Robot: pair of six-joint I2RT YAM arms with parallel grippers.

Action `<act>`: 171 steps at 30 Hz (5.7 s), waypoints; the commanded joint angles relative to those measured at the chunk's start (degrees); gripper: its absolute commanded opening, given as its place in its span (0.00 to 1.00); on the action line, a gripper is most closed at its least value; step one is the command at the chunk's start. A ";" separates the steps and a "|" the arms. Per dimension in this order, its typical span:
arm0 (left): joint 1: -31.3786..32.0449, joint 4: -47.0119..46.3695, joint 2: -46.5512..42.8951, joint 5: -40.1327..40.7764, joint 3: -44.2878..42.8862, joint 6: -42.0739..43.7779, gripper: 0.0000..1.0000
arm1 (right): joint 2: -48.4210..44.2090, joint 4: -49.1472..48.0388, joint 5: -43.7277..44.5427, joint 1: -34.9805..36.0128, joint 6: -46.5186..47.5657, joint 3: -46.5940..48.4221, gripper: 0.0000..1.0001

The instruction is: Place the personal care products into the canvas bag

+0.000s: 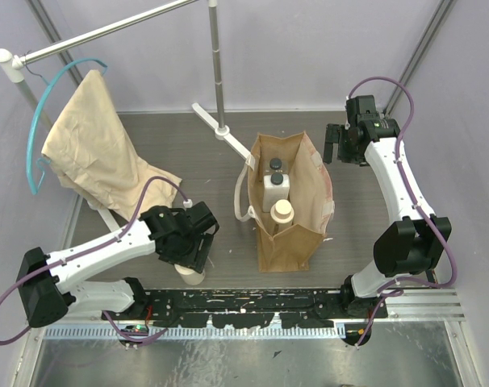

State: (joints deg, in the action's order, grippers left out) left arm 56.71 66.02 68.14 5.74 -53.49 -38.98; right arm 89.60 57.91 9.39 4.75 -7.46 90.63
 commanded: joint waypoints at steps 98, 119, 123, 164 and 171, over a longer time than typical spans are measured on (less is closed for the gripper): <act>2.90 6.98 45.64 -17.12 -68.80 55.48 0.01 | 0.05 -0.37 1.85 -0.01 0.39 3.02 1.00; 4.19 2.58 44.35 -24.05 -79.34 54.33 0.00 | 0.30 -0.80 1.53 -0.02 0.62 2.18 1.00; 4.67 2.76 45.24 -24.52 -78.46 54.32 0.00 | 0.40 -0.84 1.50 -0.01 0.72 2.11 1.00; 5.78 4.45 57.74 -14.90 -76.31 58.59 0.20 | 3.20 -1.23 0.45 -0.03 1.96 3.28 1.00; 5.81 3.81 59.97 -15.85 -75.21 58.33 0.34 | 3.21 -1.37 0.29 -0.01 1.94 3.17 1.00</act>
State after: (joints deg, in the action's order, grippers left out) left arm 62.87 72.51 126.50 -9.78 -128.22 18.63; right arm 93.30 58.30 10.15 4.75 -6.11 91.85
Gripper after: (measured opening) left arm 0.738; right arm 0.999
